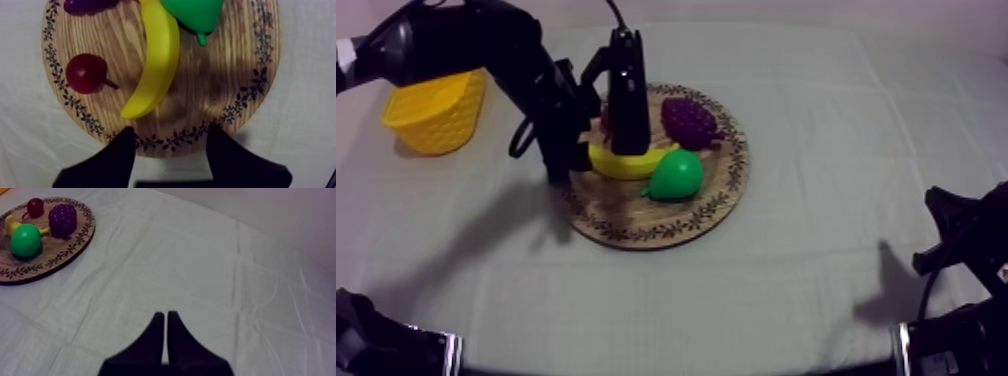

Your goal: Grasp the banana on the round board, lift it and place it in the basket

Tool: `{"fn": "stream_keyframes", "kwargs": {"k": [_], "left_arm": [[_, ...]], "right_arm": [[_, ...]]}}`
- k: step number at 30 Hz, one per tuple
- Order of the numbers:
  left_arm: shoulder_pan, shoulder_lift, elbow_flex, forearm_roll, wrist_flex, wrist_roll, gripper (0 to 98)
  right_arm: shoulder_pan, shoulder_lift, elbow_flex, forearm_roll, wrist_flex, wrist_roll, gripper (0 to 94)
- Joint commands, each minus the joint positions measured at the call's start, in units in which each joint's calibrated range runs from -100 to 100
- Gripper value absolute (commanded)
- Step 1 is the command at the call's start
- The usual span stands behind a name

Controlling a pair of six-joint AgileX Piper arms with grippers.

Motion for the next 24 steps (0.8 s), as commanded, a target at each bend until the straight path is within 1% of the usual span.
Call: {"fn": "stream_keyframes", "kwargs": {"k": [1,6,13,18,24], "left_arm": [[0.22,0.93,-0.37,-0.22,-0.01,0.42,62.2],[1.22,4.33,-2.43,-0.49,-0.04,1.17,65.0],[2.91,11.16,-8.64,-0.74,1.05,2.29,65.8],[2.18,16.98,-14.82,-0.48,4.35,2.66,66.4],[0.71,22.2,-19.74,0.13,6.88,2.76,64.5]], "right_arm": [[-0.03,-0.01,0.04,0.0,-0.03,0.02,0.4],[-0.03,-0.01,0.04,0.0,-0.03,0.03,0.4],[-0.03,-0.01,0.04,0.0,-0.03,0.03,0.4],[-0.03,-0.01,0.04,0.0,-0.03,0.03,0.4],[-0.03,-0.01,0.04,0.0,-0.03,0.02,0.4]]}}
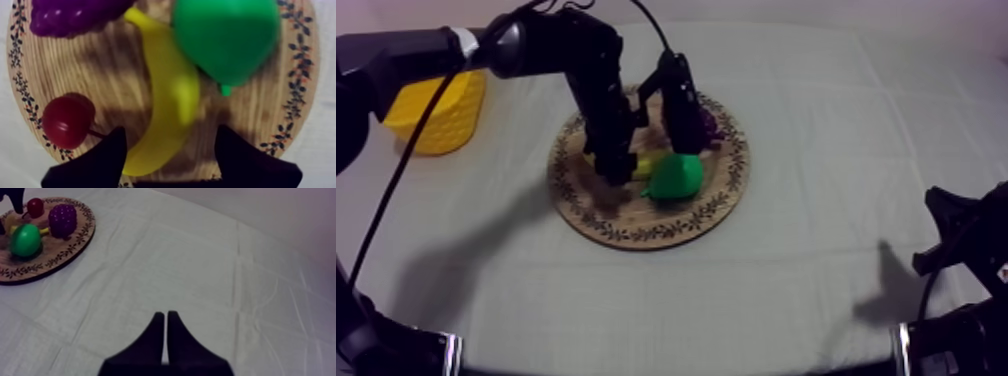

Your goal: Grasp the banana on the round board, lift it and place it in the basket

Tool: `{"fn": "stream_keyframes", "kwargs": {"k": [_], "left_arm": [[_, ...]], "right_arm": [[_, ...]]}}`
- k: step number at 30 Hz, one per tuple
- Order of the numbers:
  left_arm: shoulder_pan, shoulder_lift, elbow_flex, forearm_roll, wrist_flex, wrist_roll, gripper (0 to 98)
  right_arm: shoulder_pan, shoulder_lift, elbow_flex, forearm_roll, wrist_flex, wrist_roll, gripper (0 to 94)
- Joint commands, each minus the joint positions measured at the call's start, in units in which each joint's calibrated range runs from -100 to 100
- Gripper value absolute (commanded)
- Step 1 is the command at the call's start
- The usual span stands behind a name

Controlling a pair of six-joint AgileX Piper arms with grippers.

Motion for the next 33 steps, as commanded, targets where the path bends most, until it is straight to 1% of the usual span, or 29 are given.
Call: {"fn": "stream_keyframes", "kwargs": {"k": [1,6,9,19,24,28,33], "left_arm": [[-0.37,2.12,-1.77,0.16,1.25,-0.04,64.0],[-0.9,6.05,-5.49,0.31,4.16,0.01,61.2],[-0.81,7.7,-7.03,0.28,5.09,-0.02,57.9],[0.46,10.01,-6.72,-0.56,3.91,0.6,33.7],[0.33,10.15,-6.15,-0.64,3.1,1.57,24.5],[0.22,9.13,-5.11,-0.54,1.7,2.03,20.6],[0.19,4.74,-2.61,-0.3,-0.44,2.14,19.9]], "right_arm": [[-0.03,-0.01,0.04,0.0,0.06,0.02,0.4],[-0.03,-0.01,0.04,0.0,0.06,0.01,0.4],[-0.03,-0.01,0.04,0.0,0.06,0.02,0.4],[-0.03,-0.01,0.04,0.0,0.06,0.03,0.4],[-0.03,-0.01,0.04,0.0,0.06,0.03,0.4],[-0.03,-0.01,0.04,0.0,0.06,0.03,0.4],[-0.03,-0.01,0.04,0.0,0.06,0.03,0.4]]}}
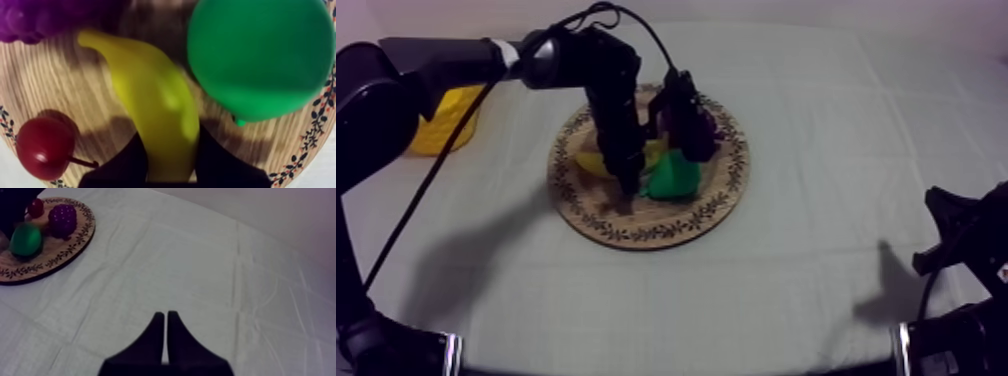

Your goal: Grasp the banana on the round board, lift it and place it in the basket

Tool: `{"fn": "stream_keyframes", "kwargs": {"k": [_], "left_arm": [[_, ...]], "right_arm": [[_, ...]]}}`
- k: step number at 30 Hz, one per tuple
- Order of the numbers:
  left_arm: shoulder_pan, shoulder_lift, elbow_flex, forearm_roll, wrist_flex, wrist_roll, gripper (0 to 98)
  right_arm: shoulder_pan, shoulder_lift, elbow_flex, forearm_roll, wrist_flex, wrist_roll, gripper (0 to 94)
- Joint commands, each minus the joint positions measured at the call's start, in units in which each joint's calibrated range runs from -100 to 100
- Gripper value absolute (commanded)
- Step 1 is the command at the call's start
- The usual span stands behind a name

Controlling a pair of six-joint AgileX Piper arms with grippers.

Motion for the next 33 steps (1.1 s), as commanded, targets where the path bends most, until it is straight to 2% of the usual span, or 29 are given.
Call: {"fn": "stream_keyframes", "kwargs": {"k": [1,9,20,25,33], "left_arm": [[0.03,-3.3,0.71,0.12,0.06,0.0,20.0],[0.44,-18.92,3.77,-0.93,-0.21,0.65,22.1],[-2.61,-32.16,0.49,-2.07,5.97,0.33,23.9],[-7.3,-31.8,1.64,-2.47,5.33,-0.17,24.3],[-18.69,-27.27,-0.38,-2.37,4.18,-2.03,23.6]], "right_arm": [[-0.03,-0.01,0.04,0.0,-0.02,0.03,0.4],[-0.03,-0.01,0.04,0.0,-0.02,0.0,0.4],[-0.03,-0.01,0.04,0.0,-0.02,0.01,0.4],[-0.03,-0.01,0.04,0.0,-0.02,0.02,0.4],[-0.03,-0.01,0.04,0.0,-0.02,0.0,0.4]]}}
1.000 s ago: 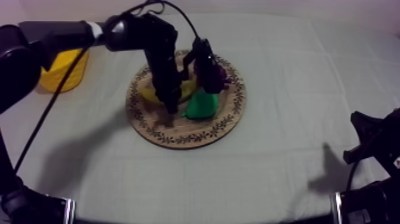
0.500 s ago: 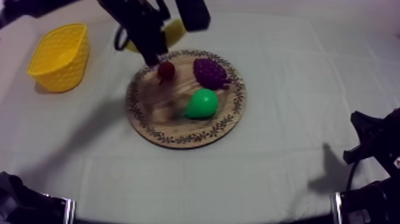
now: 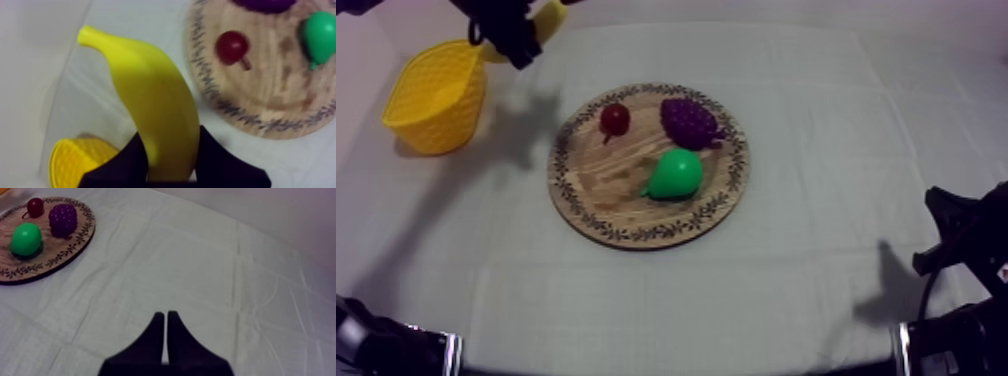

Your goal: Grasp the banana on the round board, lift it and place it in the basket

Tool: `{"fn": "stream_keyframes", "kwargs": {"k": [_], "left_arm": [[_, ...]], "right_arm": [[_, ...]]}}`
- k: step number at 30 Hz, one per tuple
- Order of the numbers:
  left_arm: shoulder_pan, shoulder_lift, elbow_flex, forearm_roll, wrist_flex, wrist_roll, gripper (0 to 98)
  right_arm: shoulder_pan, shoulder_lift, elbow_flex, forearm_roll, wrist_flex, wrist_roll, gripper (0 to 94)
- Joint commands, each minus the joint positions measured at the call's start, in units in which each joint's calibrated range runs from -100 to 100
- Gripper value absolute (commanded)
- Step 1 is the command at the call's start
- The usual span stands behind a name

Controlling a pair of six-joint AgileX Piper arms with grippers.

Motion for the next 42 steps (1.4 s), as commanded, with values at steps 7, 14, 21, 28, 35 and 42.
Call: {"fn": "stream_keyframes", "kwargs": {"k": [7,14,21,28,35,42], "left_arm": [[-12.9,6.52,-5.02,0.23,-0.01,-0.64,22.8],[-19.18,12.86,-9.29,0.52,0.15,-0.64,24.4],[-22.04,17.2,-12.08,1.2,0.14,-0.84,32.5],[-22.49,17.8,-11.25,2.4,-0.7,-0.77,49.0],[-22.51,16.45,-7.34,2.81,-2.79,0.29,62.1],[-22.63,10.7,1.04,3.33,-8.05,1.89,72.2]], "right_arm": [[-0.03,-0.01,0.04,0.0,-0.08,0.02,0.4],[-0.03,-0.01,0.04,0.0,-0.08,0.02,0.4],[-0.03,-0.01,0.04,0.0,-0.08,0.03,0.4],[-0.03,-0.01,0.04,0.0,-0.08,0.03,0.4],[-0.03,-0.01,0.04,0.0,-0.08,0.03,0.4],[-0.03,-0.01,0.04,0.0,-0.08,0.01,0.4]]}}
